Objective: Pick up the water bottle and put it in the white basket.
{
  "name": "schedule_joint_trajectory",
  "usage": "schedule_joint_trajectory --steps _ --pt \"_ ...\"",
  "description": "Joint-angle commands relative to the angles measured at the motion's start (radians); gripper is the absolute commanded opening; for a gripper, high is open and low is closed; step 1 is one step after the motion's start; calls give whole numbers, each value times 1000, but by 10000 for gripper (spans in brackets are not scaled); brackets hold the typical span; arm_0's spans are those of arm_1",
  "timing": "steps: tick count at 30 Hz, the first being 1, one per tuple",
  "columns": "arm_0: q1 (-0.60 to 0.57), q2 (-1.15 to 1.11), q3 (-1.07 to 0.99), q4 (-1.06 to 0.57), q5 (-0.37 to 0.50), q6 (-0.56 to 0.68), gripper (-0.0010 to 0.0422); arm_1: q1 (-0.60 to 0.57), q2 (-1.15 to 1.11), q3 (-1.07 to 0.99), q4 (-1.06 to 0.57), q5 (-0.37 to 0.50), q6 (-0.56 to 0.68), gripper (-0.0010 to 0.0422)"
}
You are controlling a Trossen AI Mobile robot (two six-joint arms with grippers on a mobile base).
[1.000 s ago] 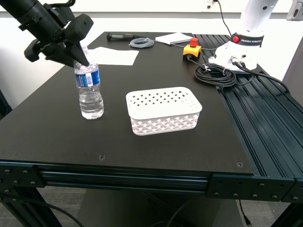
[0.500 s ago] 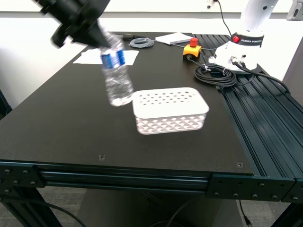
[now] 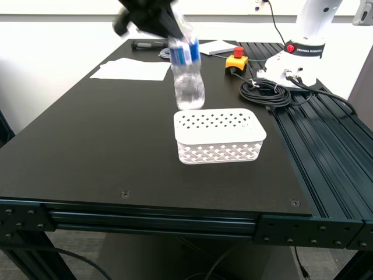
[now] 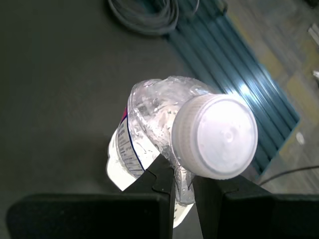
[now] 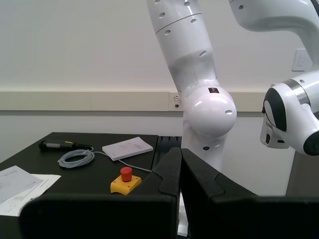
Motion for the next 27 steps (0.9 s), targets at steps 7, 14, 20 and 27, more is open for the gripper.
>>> schedule_joint_trajectory --steps 7,14,20,27 --pt "0 0 1 3 0 0 1 -104 242 221 -70 12 25 0" --pt "0 0 1 4 0 0 1 -104 274 249 -71 -12 82 7" --pt "0 0 1 4 0 0 1 -104 274 245 -71 -13 85 180" --pt "0 0 1 4 0 0 1 -102 270 272 -92 -13 11 356"
